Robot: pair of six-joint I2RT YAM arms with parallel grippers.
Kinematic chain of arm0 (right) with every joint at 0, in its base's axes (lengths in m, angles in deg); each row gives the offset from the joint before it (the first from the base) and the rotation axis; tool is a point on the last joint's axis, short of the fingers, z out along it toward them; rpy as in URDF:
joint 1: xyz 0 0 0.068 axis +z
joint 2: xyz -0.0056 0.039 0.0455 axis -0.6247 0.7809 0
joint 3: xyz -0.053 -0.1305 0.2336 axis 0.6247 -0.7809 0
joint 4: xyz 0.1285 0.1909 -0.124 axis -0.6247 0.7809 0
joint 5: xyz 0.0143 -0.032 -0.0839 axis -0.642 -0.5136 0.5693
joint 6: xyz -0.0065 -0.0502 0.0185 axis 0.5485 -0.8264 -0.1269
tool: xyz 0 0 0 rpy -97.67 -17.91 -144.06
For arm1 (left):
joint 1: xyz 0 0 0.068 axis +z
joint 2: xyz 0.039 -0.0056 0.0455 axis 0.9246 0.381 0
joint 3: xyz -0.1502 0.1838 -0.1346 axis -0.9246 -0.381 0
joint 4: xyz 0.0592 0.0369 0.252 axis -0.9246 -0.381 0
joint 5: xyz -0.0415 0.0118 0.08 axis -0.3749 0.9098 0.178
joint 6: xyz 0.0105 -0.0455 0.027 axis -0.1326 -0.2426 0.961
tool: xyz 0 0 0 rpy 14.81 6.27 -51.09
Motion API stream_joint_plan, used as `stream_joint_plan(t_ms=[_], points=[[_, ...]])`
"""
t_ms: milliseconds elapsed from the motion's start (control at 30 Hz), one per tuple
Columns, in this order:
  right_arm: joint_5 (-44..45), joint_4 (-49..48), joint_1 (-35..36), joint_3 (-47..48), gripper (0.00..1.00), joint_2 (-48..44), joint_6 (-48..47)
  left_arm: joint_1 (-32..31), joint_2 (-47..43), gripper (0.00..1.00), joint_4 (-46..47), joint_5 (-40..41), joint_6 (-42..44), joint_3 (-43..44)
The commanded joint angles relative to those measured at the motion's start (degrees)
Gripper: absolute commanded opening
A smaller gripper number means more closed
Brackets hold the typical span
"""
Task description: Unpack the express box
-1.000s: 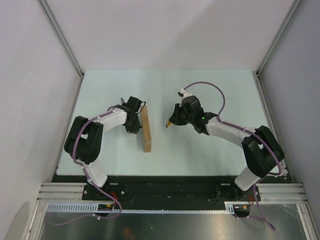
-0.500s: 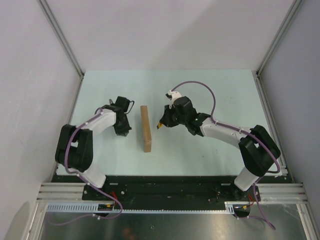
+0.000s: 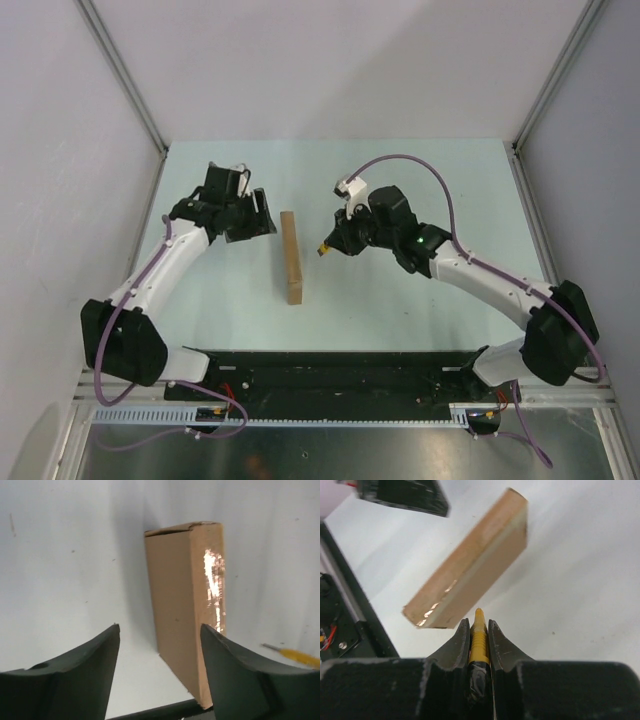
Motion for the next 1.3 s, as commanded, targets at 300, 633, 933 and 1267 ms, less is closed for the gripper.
stream_joint_plan(t_ms=[300,633,933,1267], points=[[4.8,-2.1,5.0,-1.2,0.00,-8.4,-4.2,-5.8,1.3,0.78,6.3,-9.5,5.1,1.2],[2.0,-3.8,9.7,-2.7,0.00,-11.0,-10.1,-8.3,6.9,0.77,6.2,-7.4,8.7,1.0],[2.1,-7.7,15.5,-2.7,0.00,-8.2,-17.4,-8.4,8.2,0.50,6.1,-7.5,13.2,0.5],[2.1,-10.0,18.3,-2.7,0.00,-3.4,-20.5,-8.4,9.2,0.38,5.6,-7.1,14.3,0.1]])
